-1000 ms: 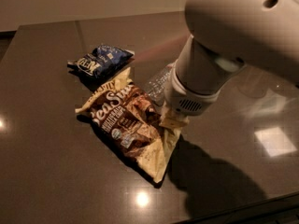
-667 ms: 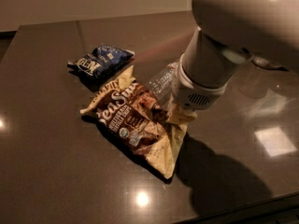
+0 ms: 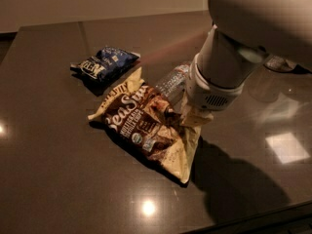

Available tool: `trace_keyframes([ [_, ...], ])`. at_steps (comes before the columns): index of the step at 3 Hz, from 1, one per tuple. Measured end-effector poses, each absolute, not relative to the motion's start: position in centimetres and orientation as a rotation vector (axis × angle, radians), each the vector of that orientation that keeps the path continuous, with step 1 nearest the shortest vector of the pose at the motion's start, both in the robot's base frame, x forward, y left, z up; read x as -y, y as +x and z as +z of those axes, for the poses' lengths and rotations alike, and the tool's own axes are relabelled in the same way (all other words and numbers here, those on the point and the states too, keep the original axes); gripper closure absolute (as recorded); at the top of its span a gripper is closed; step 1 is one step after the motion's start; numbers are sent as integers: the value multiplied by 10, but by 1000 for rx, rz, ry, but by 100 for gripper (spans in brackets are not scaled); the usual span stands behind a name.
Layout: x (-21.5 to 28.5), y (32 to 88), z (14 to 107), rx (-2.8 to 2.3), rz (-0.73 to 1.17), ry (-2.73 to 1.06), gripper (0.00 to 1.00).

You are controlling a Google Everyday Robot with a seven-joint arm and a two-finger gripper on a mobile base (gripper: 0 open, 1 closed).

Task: Move brown chip bag near water bottle

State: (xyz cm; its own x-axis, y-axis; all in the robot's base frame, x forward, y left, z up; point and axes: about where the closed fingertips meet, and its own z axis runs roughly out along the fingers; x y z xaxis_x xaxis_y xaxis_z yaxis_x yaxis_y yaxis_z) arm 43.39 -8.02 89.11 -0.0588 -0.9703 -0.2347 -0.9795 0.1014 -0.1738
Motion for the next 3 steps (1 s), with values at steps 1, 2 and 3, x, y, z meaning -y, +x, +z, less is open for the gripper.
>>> trace_keyframes([
  [1,89,438,890,-2110,41,-1917,40],
  [2,88,437,893,-2105,35,-1917,8],
  [3,88,436,894,-2103,32,-1916,0],
])
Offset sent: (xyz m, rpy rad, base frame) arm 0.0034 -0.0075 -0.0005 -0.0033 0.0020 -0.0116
